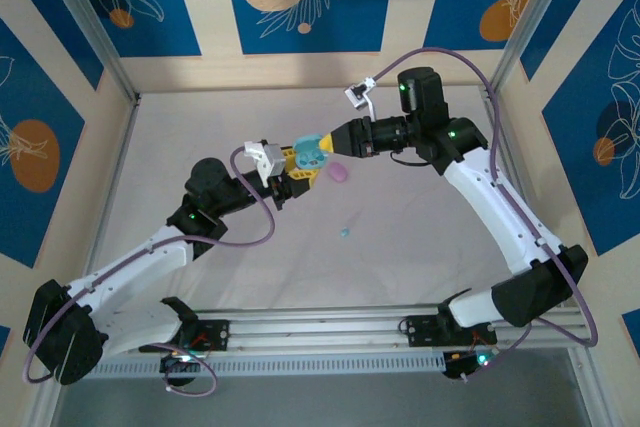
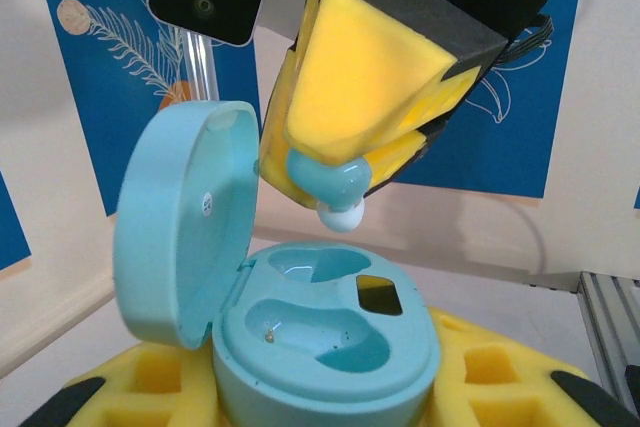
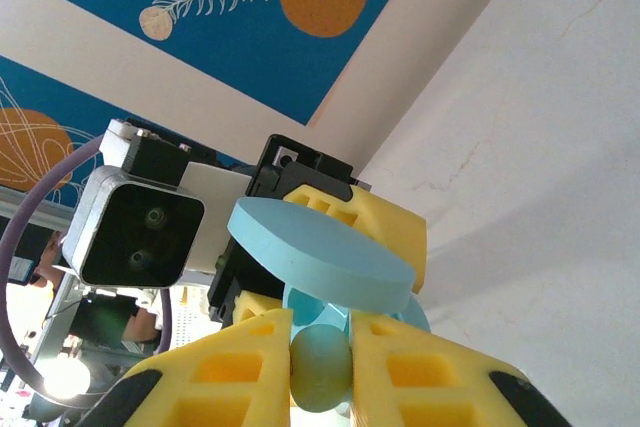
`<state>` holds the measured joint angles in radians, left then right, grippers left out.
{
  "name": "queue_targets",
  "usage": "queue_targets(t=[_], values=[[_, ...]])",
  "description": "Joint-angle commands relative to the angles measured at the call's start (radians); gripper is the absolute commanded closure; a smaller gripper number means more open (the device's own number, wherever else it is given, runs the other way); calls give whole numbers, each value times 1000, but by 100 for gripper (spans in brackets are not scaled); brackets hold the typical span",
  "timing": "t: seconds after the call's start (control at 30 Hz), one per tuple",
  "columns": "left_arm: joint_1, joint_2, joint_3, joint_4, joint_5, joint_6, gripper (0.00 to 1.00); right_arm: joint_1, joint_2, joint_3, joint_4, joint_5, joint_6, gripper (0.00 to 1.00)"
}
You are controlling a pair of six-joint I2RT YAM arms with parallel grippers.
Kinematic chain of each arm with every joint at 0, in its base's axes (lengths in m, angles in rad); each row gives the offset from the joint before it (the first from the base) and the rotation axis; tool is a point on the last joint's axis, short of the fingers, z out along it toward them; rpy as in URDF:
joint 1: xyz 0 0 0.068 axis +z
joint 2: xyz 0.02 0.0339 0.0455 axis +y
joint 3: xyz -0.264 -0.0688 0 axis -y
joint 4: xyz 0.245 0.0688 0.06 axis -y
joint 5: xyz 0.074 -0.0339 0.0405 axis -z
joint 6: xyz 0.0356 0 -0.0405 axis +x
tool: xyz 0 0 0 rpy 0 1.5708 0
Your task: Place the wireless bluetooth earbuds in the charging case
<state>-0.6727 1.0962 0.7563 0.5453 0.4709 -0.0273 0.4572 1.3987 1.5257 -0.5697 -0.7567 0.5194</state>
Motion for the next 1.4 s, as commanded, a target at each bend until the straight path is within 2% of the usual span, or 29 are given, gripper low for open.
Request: queue_targets(t=[0.0, 0.83, 1.1, 1.37], values=[[-7, -6, 25, 59, 27, -13, 66, 12, 9, 31, -23, 15, -26, 82], [-7, -6, 20, 79, 8, -30, 66, 60, 38, 69, -83, 77, -59, 81], [-6, -9, 24, 85, 5, -31, 66, 64, 50, 95, -169, 181, -115, 78], [-7, -6, 26, 89, 8, -34, 66, 69, 51, 105, -187, 214, -128, 76]])
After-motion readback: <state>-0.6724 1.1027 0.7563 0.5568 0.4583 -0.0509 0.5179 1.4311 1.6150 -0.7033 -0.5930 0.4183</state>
